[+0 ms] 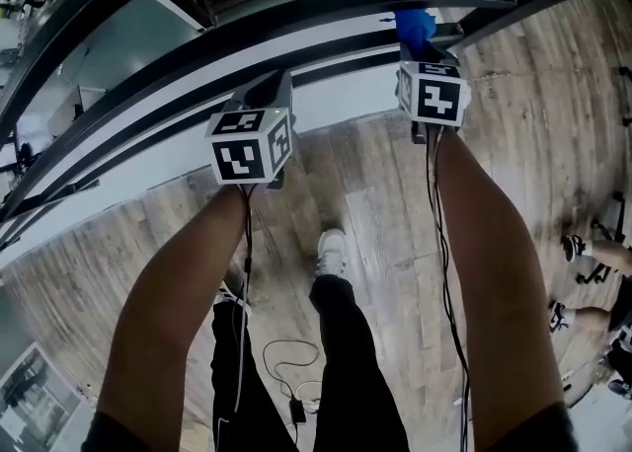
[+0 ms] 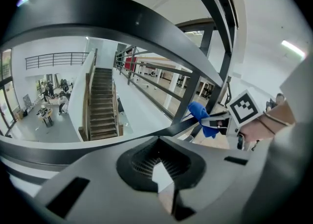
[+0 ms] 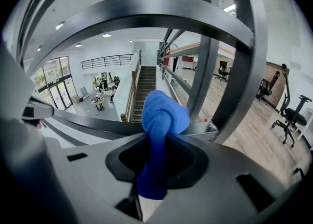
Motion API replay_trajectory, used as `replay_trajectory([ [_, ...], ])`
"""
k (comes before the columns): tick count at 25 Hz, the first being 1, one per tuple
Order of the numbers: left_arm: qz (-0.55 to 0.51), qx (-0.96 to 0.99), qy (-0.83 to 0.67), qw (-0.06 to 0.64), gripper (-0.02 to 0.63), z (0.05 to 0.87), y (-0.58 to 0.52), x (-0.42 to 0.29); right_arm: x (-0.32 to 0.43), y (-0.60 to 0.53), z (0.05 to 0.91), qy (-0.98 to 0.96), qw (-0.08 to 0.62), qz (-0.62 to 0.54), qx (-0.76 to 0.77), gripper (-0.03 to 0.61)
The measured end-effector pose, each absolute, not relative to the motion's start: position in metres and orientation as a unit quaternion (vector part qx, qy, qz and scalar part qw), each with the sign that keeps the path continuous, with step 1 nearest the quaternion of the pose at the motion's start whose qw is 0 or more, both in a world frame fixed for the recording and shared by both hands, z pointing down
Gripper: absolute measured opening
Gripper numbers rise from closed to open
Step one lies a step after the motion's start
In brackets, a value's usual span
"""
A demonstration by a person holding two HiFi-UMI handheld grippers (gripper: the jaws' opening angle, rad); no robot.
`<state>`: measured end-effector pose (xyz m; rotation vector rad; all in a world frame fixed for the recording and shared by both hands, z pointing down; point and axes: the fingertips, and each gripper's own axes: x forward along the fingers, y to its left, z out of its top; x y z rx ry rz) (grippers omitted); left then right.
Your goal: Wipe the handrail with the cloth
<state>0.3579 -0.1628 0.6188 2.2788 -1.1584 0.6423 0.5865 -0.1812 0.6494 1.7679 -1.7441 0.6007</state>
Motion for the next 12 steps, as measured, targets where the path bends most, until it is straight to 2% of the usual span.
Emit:
replay_trajectory([
  [8,0.231,0.846,-0.412,0.246,0.004,0.619,-0.169,0.382,0.655,-0.188,0.645,-0.632,0.312,0.221,0.674,0.103],
  [12,0.220,0.842,-0.422,0.253,0.003,0.629,-0.165,0.363,0.649,-0.183,0.639,-0.635,0.299,0.200,0.683,0.103],
])
